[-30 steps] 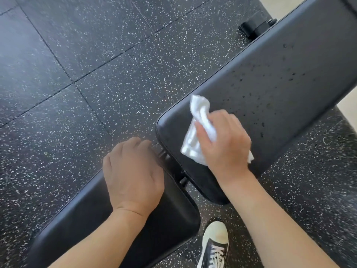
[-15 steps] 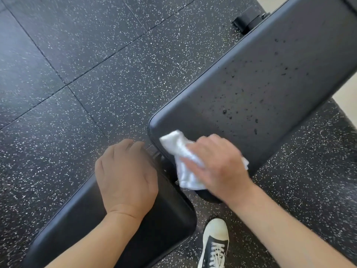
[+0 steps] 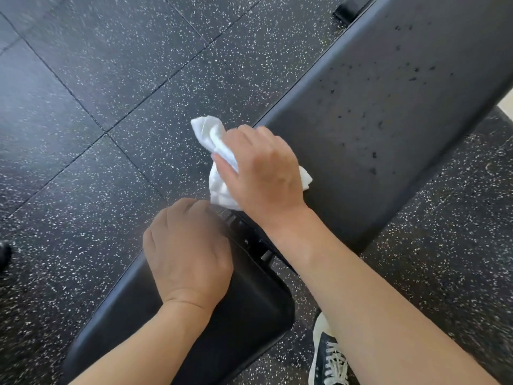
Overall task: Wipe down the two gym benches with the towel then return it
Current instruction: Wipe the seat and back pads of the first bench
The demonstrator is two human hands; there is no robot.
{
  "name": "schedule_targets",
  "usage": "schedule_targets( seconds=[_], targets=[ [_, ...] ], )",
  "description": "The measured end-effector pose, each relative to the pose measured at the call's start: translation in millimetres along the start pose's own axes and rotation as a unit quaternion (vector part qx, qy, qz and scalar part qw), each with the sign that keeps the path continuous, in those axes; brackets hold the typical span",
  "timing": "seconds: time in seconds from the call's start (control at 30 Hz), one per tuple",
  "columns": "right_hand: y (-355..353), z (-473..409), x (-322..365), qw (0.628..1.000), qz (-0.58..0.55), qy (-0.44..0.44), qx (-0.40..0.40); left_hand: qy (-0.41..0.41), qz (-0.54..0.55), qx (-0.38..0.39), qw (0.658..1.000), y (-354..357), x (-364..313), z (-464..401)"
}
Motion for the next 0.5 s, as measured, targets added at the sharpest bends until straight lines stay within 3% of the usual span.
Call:
schedule_targets(
  seconds=[0.1,0.2,0.27,0.37,0.5],
  targets=[
    [-18.6,64.2,5.2,0.997,0.0,-0.077,0.02,-0.001,0.0,0.001,1.0,1.1,1.1,0.2],
    [-48.7,102.3,-31.9,0.994,0.043,-0.103,0.018,-0.001,0.002,-0.005,1.0,-0.7,0.6,0.4],
    [-72.7,99.6,-74.5,0.991,0.12,-0.054,-0.014,0.0,0.001,-0.005,1.0,-1.1,-0.7,0.1],
    [-92.9,65.5,-115.1,0.991,0.092,0.059,-0.08,0.0,-0.002,-0.001,1.0,-0.4,0.4,0.0],
    [-54.5,1.6,-75.3,0.99,0.03,0.101,-0.097,0.002,0.005,-0.002,1.0,-2.3,-0.6,0.3]
  ],
)
Point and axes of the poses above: each hand's wrist, its own z-axis away from the middle knuckle, its own y-axis out of the palm, x = y × z, the point moved 9 cm from there along -z, towards the middle knuckle, and after that the axes turned 10 degrees about -z, right-handed, at the moved point
